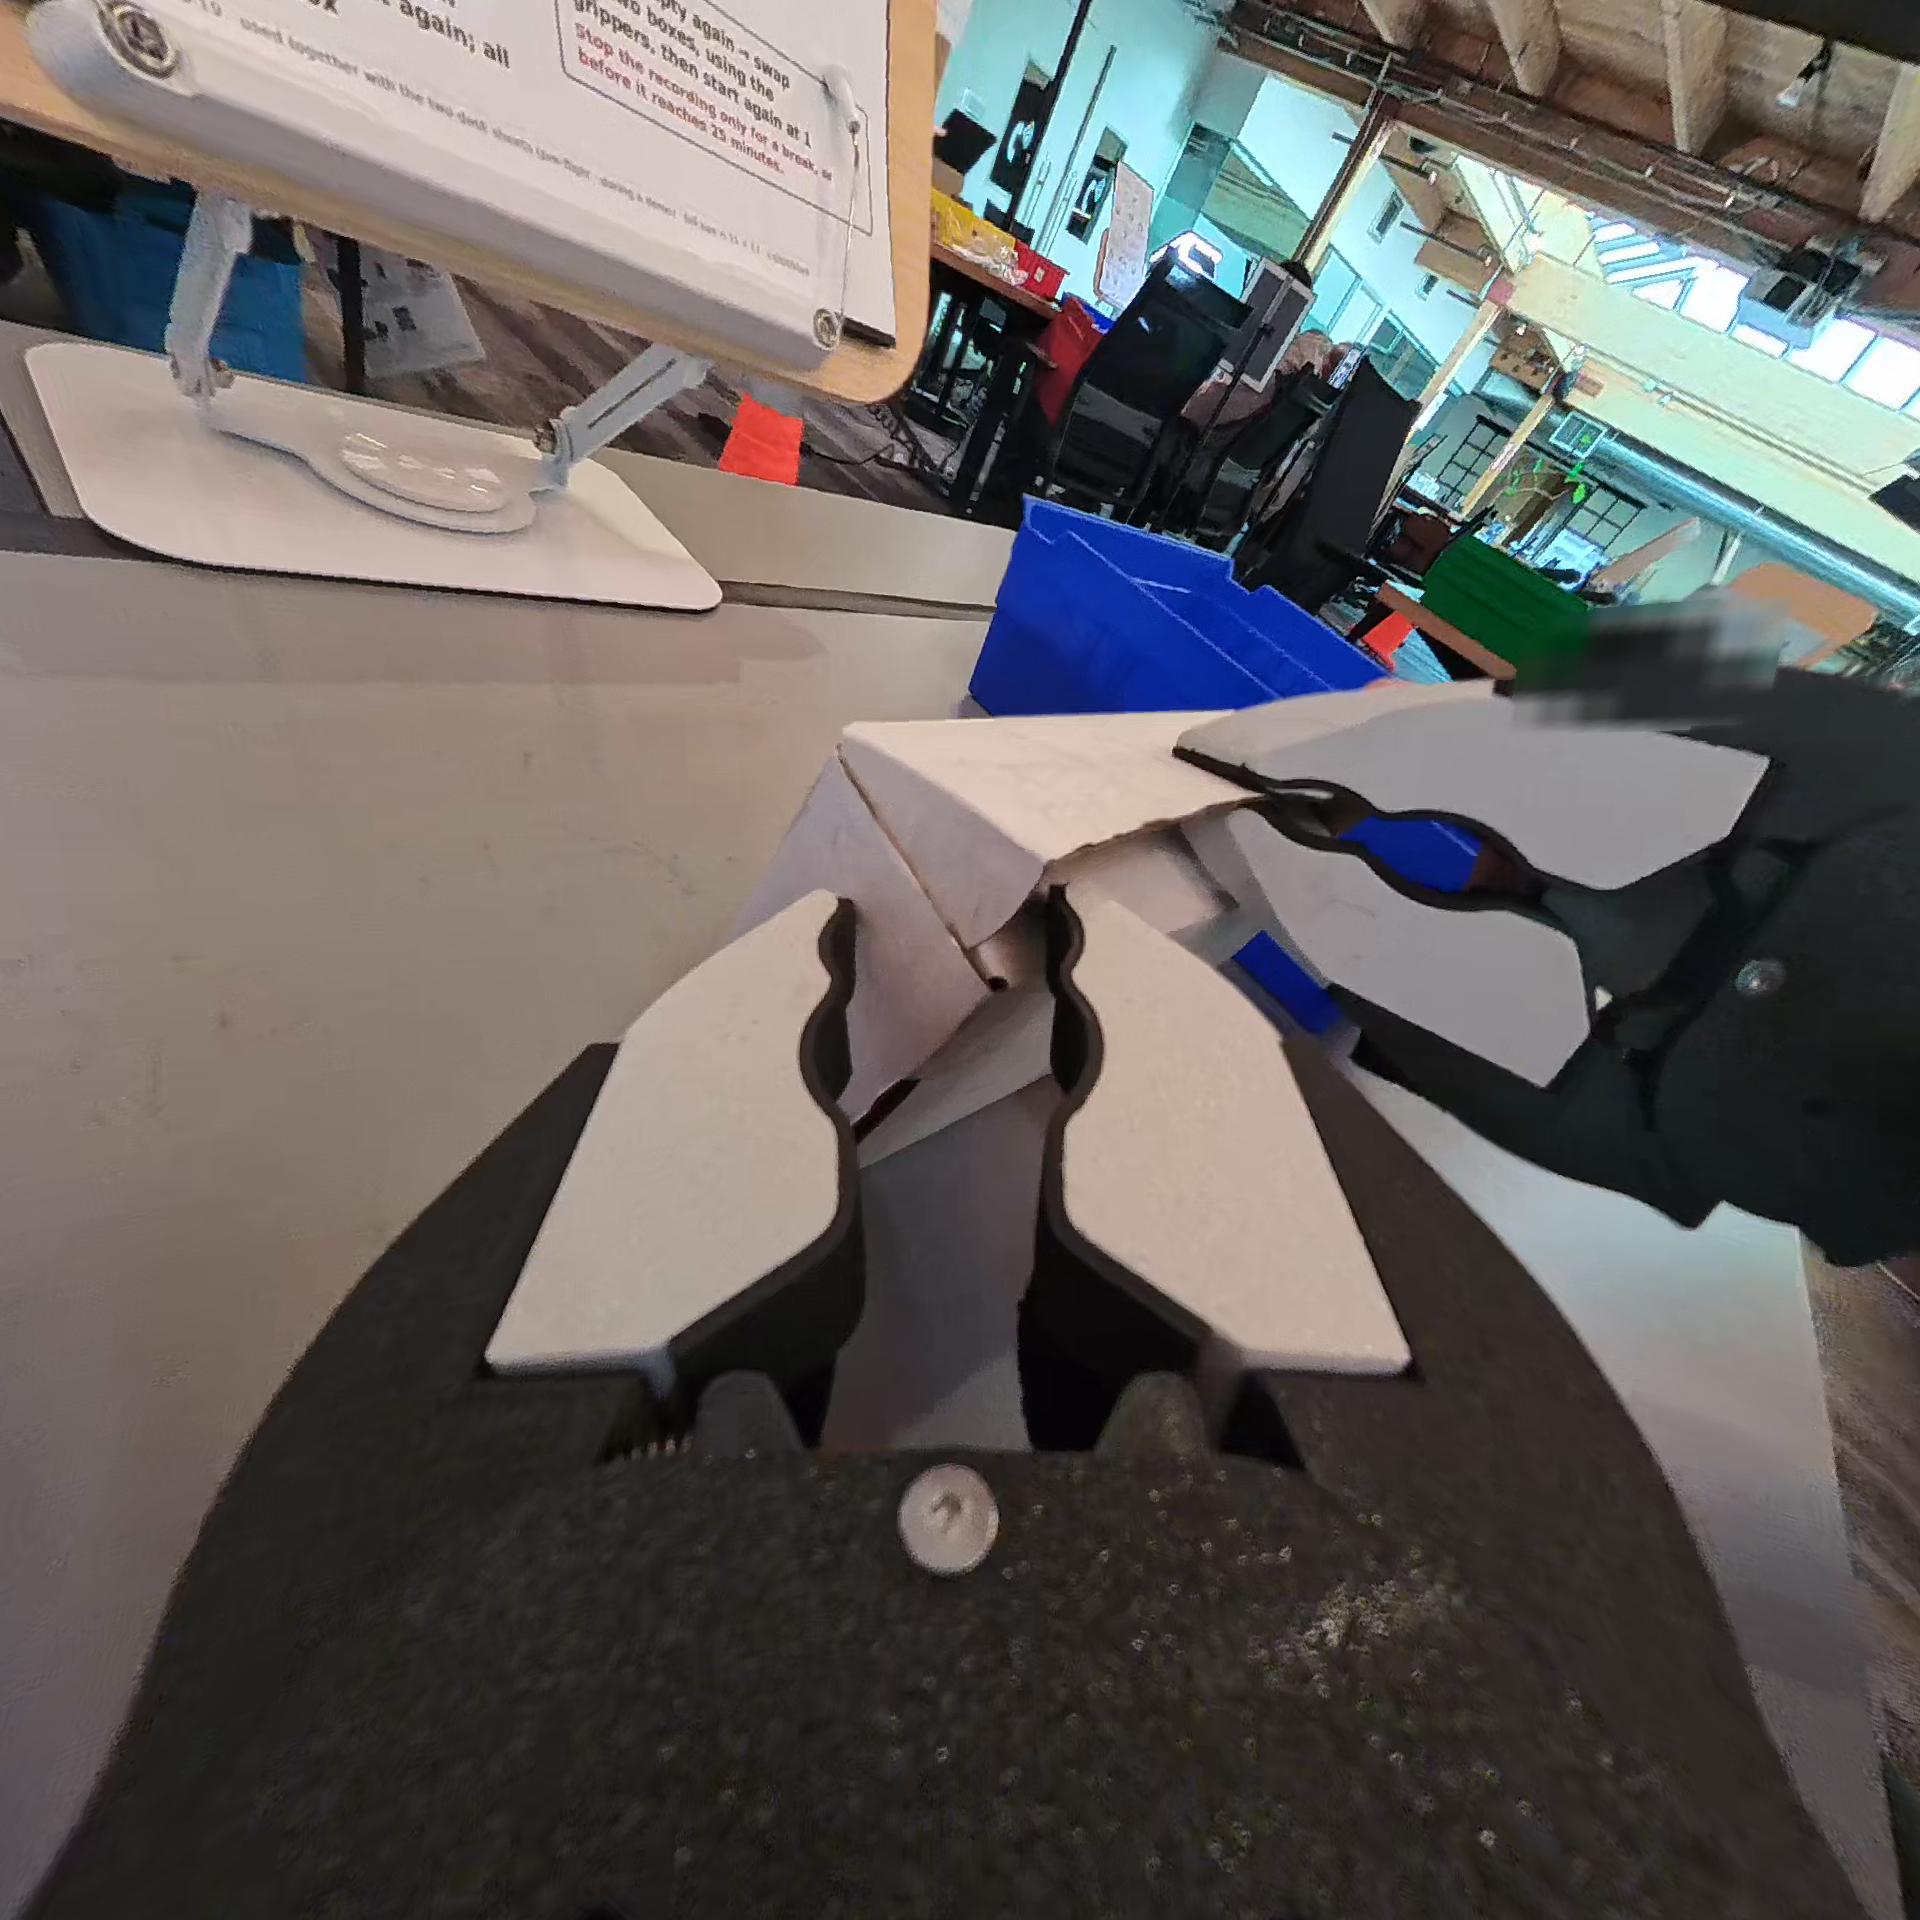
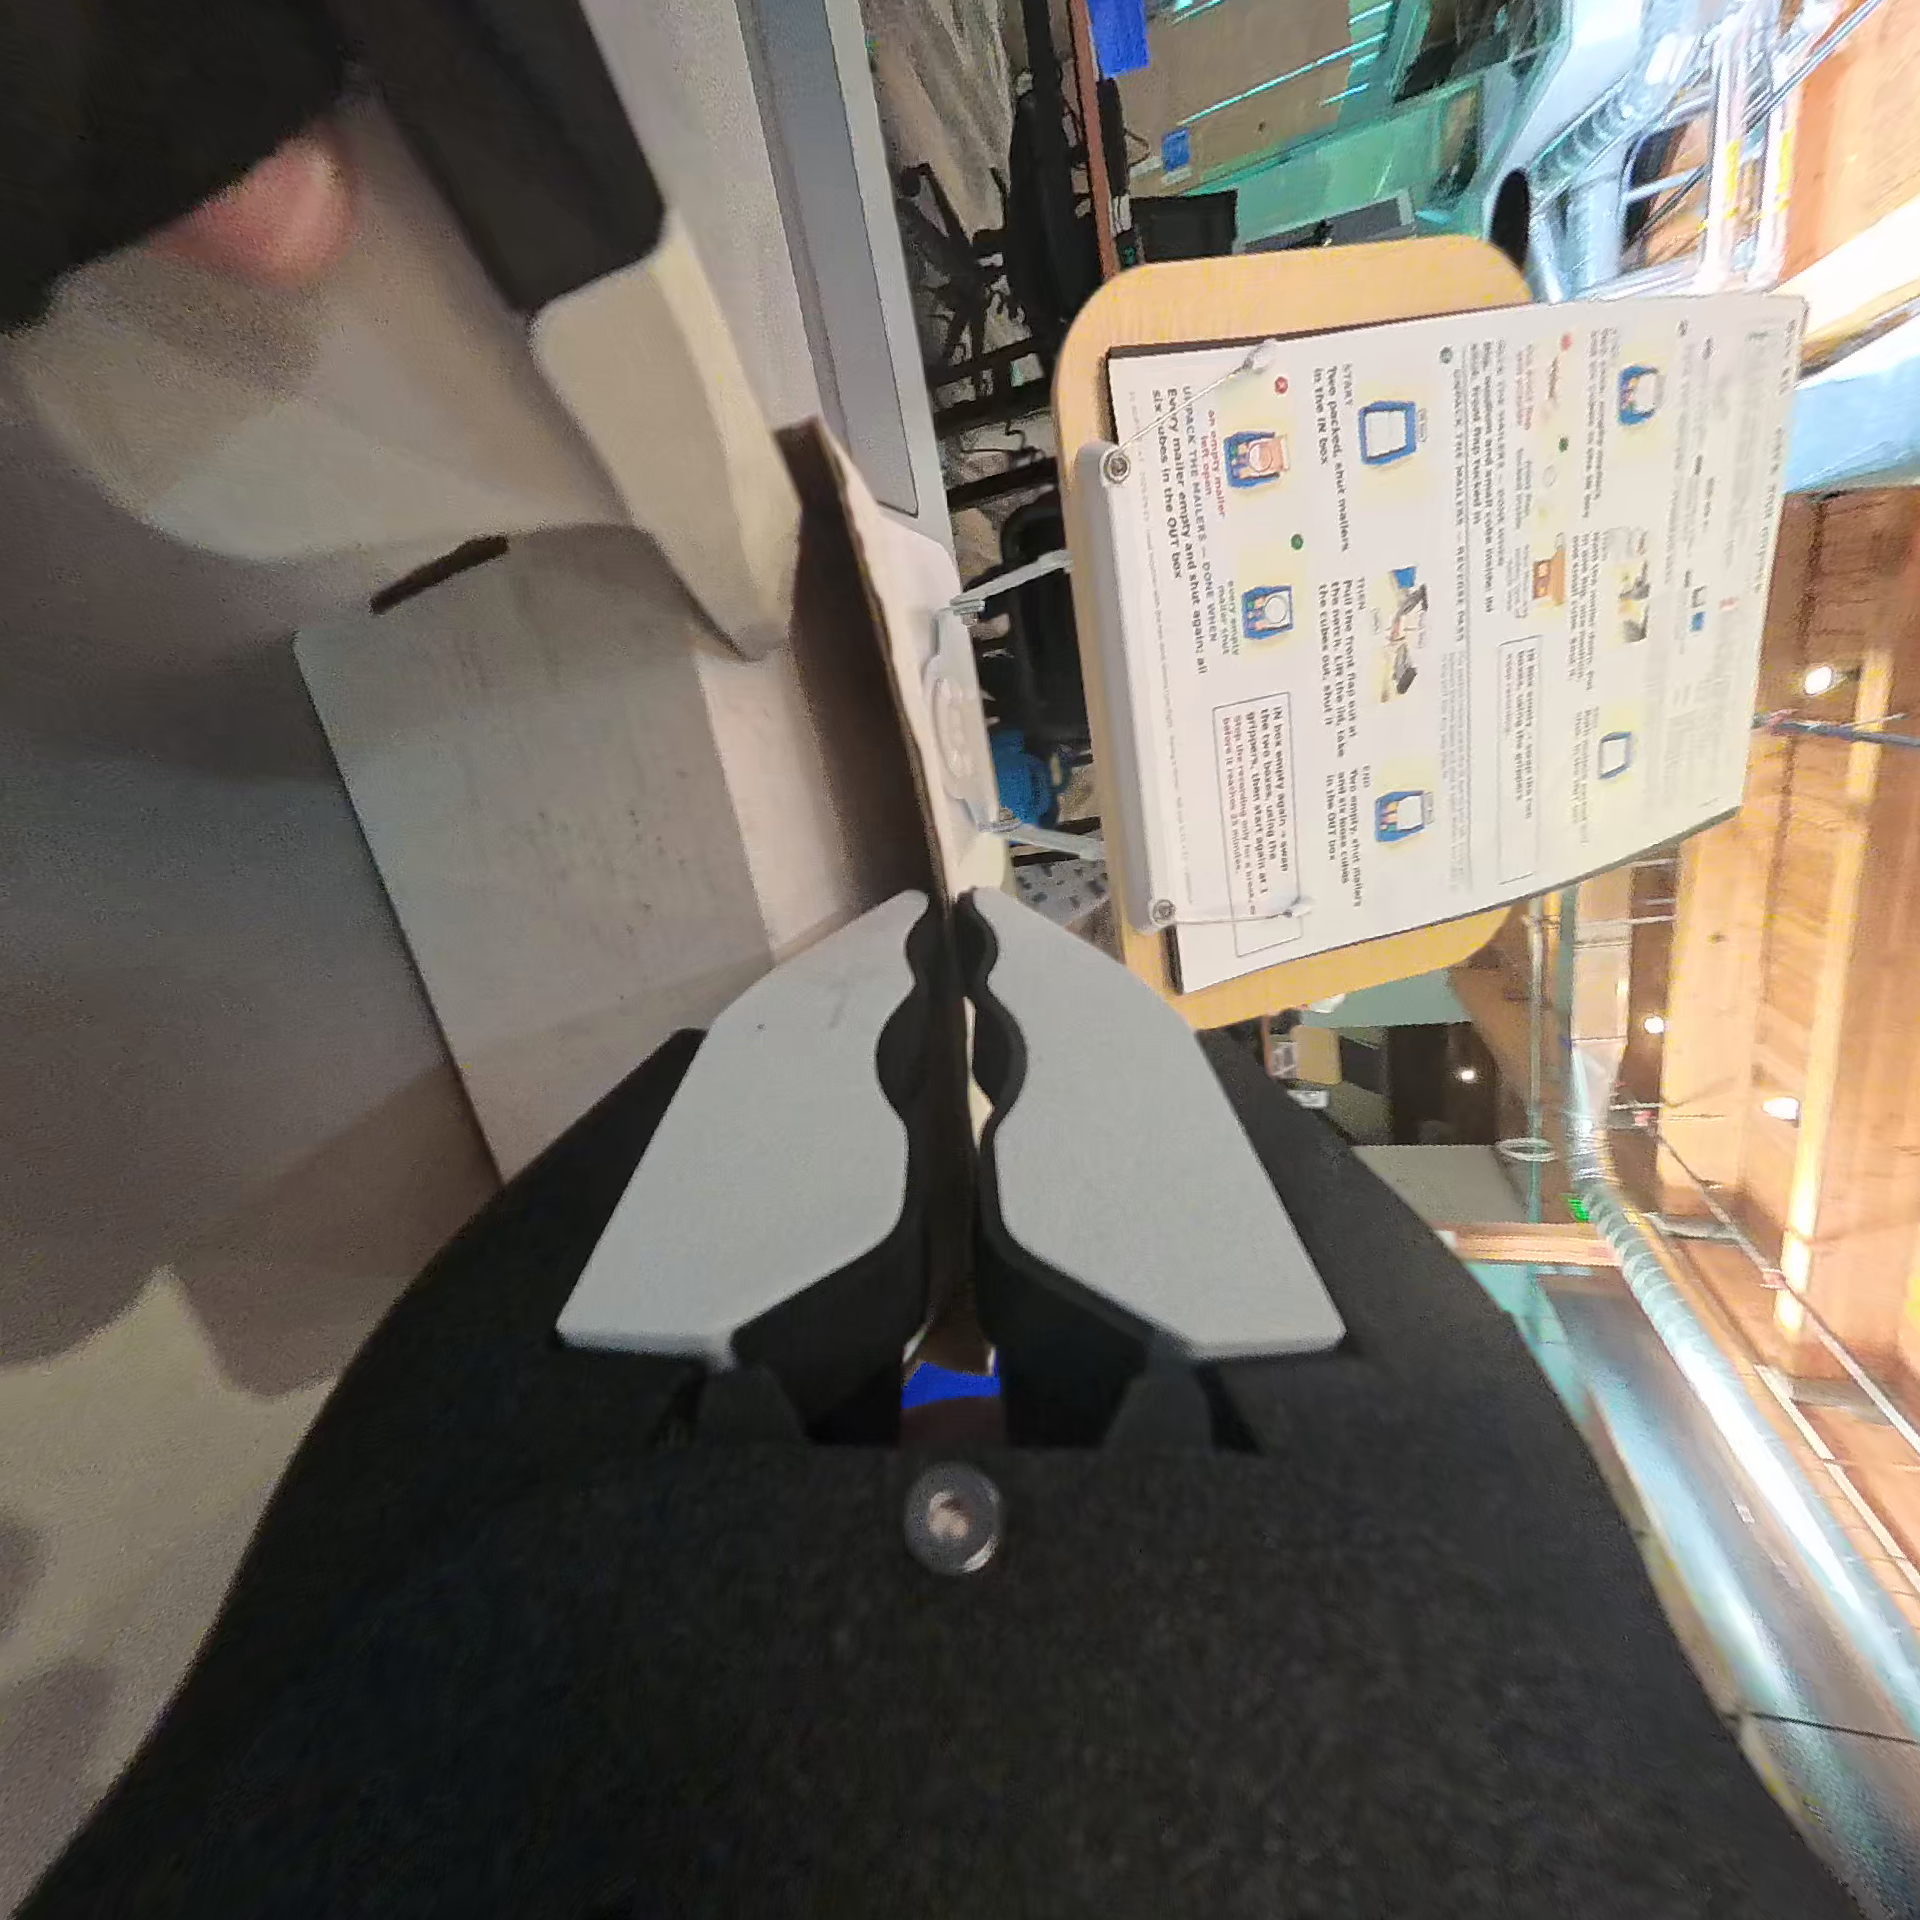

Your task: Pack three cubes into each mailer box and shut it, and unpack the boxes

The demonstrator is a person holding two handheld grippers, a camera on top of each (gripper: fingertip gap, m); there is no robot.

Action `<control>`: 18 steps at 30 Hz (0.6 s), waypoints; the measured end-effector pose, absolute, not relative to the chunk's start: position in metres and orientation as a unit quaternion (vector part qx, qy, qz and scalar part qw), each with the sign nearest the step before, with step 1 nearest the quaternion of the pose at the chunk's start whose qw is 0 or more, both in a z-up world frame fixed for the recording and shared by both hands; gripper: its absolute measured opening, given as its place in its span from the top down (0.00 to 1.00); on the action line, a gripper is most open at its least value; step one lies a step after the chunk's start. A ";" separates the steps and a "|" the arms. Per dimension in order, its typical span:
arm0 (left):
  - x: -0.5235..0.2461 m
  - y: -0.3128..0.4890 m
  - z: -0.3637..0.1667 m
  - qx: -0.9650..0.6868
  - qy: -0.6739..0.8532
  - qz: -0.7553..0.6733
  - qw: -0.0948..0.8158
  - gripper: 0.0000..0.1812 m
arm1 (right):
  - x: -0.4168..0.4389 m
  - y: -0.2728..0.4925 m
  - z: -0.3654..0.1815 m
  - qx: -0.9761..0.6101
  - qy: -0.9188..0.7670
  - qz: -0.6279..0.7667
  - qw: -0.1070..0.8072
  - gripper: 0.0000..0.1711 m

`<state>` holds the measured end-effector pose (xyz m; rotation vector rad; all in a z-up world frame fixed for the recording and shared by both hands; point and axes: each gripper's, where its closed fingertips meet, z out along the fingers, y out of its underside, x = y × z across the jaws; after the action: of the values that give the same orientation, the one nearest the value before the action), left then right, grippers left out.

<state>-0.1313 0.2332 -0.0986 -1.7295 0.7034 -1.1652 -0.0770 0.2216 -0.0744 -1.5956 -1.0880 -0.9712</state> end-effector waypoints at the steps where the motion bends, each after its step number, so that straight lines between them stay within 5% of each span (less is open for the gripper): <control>1: -0.131 0.231 -0.099 -0.700 0.286 -0.472 0.453 0.81 | -0.077 0.221 -0.073 -0.658 -0.442 -0.388 0.471 0.99; 15: -0.124 0.231 -0.139 -0.758 0.328 -0.420 0.377 0.88 | -0.066 0.212 -0.052 -0.773 -0.416 -0.273 0.393 0.99; 18: -0.129 0.238 -0.127 -0.738 0.344 -0.398 0.424 0.88 | -0.075 0.201 -0.059 -0.822 -0.400 -0.191 0.358 0.99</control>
<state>-0.1291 0.2381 -0.1273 -1.8458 0.8603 -0.9947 -0.0754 0.2014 -0.0592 -2.1204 -1.0332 -0.4918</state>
